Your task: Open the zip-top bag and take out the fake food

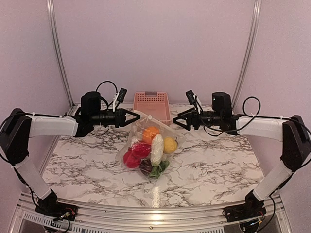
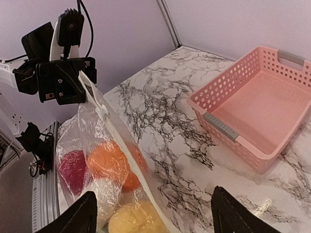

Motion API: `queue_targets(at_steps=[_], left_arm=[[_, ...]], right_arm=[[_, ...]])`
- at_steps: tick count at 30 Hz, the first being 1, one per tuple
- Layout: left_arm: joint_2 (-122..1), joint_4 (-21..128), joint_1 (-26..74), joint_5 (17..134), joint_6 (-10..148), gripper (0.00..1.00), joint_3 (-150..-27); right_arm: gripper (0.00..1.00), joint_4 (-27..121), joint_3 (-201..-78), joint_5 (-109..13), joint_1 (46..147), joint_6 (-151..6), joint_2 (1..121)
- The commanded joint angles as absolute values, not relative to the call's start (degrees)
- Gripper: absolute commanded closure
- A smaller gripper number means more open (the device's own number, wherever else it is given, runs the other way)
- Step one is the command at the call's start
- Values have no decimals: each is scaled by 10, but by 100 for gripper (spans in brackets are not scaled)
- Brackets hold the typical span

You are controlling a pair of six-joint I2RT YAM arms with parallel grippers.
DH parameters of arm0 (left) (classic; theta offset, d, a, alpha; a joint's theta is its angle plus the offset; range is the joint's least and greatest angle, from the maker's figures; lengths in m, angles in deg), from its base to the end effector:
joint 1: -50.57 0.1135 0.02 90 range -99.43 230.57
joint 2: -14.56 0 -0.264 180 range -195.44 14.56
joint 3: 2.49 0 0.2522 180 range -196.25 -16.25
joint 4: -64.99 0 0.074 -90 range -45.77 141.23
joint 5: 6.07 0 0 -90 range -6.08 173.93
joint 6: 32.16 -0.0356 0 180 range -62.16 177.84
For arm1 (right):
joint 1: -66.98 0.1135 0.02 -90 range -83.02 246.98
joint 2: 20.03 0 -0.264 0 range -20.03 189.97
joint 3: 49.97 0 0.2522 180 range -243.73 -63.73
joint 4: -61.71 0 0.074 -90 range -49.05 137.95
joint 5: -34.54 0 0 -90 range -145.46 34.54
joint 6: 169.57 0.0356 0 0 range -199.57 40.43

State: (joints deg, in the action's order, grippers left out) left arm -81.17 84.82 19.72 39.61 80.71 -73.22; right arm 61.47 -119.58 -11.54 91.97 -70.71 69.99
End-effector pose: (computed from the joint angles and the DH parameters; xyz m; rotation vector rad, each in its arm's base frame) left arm 0.3083 -0.2131 0.2606 0.7514 1.6566 -1.3232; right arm 0.3065 0.1701 0.2544 -0.7979 1.8220 1.1249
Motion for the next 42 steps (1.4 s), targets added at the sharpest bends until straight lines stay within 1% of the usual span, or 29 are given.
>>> queue_targets(at_steps=[1, 5, 10, 12, 14, 16, 22, 27, 30, 38, 42], left_arm=[[-753, 855, 175, 334, 709, 100, -716], [-723, 856, 166, 314, 683, 100, -707], [-700, 883, 163, 319, 682, 100, -683], [-697, 885, 163, 328, 681, 100, -677], [-697, 882, 163, 331, 681, 100, -674], [-695, 885, 163, 332, 681, 100, -669], [-679, 882, 163, 342, 668, 100, -654], [-675, 876, 163, 349, 662, 100, -654], [-671, 879, 163, 353, 660, 100, -650], [-670, 892, 163, 357, 659, 100, -645], [-668, 895, 163, 364, 658, 100, -640]], right_arm=[[23, 530, -1231, -161, 962, -838, 667], [30, 508, -1237, -162, 988, -880, 651], [39, 483, -1234, -146, 1026, -911, 637], [40, 482, -1229, -145, 1043, -913, 631], [37, 482, -1225, -150, 1052, -910, 623], [35, 482, -1222, -153, 1054, -899, 611], [33, 461, -1243, -167, 1055, -877, 577], [32, 449, -1253, -145, 1055, -856, 579], [32, 434, -1248, -160, 1055, -857, 583], [35, 418, -1236, -194, 1064, -862, 607], [42, 407, -1244, -197, 1073, -867, 628]])
